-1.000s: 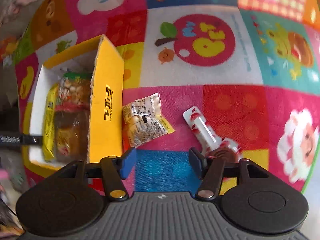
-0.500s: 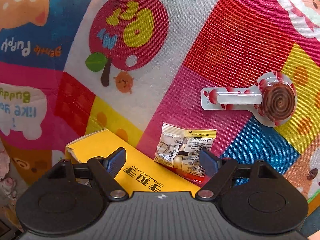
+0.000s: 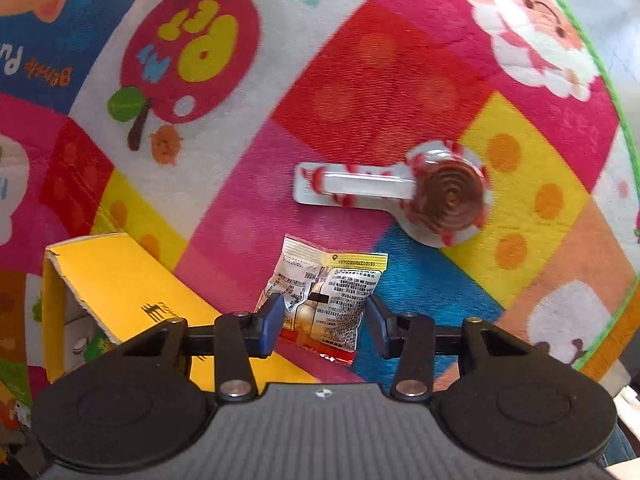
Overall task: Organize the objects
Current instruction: 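Grasp the clear-wrapped snack packet with the right tool, then carry the snack packet into the yellow box and open the right tool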
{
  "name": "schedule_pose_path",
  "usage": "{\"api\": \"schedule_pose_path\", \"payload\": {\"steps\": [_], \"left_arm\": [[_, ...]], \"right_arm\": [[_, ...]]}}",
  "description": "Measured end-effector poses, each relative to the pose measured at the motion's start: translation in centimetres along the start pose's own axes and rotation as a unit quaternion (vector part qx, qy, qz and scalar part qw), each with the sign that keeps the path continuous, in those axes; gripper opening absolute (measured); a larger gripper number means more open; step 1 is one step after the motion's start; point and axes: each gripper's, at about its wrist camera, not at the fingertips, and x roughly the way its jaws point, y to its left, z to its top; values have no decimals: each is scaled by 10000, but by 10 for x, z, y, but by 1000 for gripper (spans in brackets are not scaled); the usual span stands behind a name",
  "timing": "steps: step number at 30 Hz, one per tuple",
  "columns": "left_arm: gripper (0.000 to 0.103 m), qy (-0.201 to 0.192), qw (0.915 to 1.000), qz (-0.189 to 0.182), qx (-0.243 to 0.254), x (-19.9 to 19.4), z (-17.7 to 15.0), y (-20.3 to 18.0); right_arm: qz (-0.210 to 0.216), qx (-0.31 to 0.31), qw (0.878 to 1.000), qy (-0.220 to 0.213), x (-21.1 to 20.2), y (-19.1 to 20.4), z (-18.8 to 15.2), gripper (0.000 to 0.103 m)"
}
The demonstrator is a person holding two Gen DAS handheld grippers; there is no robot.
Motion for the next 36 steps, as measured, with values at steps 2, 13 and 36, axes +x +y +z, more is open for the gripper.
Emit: {"api": "schedule_pose_path", "payload": {"steps": [2,13,36], "left_arm": [[14,16,10000,2,53,0,0,-1],[14,67,10000,-24,57,4,2,-2],[14,119,9994,120,301,9,-6,-10]], "right_arm": [[141,270,9994,140,-1,-19,-2,45],[217,528,9980,-276,5,-8,3,72],[-726,-2970,9483,-849,3,10,-49,57]]}}
